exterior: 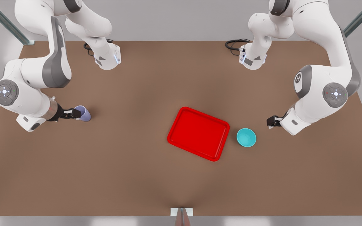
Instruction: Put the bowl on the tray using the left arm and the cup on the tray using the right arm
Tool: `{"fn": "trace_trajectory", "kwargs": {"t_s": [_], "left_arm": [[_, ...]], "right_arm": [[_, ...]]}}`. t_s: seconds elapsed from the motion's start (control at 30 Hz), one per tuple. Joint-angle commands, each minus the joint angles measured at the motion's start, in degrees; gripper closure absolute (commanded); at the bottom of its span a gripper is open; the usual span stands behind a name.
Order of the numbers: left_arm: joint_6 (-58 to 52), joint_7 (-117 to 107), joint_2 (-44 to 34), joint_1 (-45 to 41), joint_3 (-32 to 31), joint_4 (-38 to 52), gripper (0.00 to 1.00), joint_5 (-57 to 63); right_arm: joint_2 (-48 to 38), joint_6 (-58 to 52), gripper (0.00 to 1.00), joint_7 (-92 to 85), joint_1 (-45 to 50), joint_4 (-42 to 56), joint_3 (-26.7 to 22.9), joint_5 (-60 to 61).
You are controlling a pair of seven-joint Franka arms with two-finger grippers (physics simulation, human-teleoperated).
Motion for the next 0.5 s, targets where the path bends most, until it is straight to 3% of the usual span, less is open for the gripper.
{"fn": "trace_trajectory", "kwargs": {"t_s": [0.0, 0.1, 0.2, 0.27, 0.37, 0.47], "left_arm": [[0.00, 0.01, 0.00, 0.00, 0.00, 0.00, 0.00, -0.19], [-0.09, -0.08, 1.93, 0.00, 0.00, -0.09, 0.00, -0.28], [2.81, 1.15, 7.46, 2.02, 0.09, 0.00, 0.00, -8.02], [5.97, 4.13, 11.24, 2.46, 0.18, -0.17, 0.00, -9.77], [8.35, 13.28, 16.60, 5.80, 0.18, -0.79, 0.00, -16.72], [15.11, 19.43, 18.28, 5.98, 0.18, -6.06, 0.00, -21.02]], "right_arm": [[0.00, 0.00, 0.00, 0.02, -0.19, 0.02, 0.00, -0.01], [0.00, -2.37, 0.00, 0.63, 0.77, -0.85, 0.26, 0.34], [3.16, -5.45, 0.00, 0.81, 0.34, -0.51, 0.09, 0.78], [4.57, 2.10, 0.00, 0.72, -0.72, -3.40, -0.18, -0.10], [3.87, 11.34, 0.00, 0.63, -4.15, -17.37, -0.18, -0.10], [4.57, 12.48, 0.00, 0.63, -5.11, -17.29, -0.18, -0.10]]}}
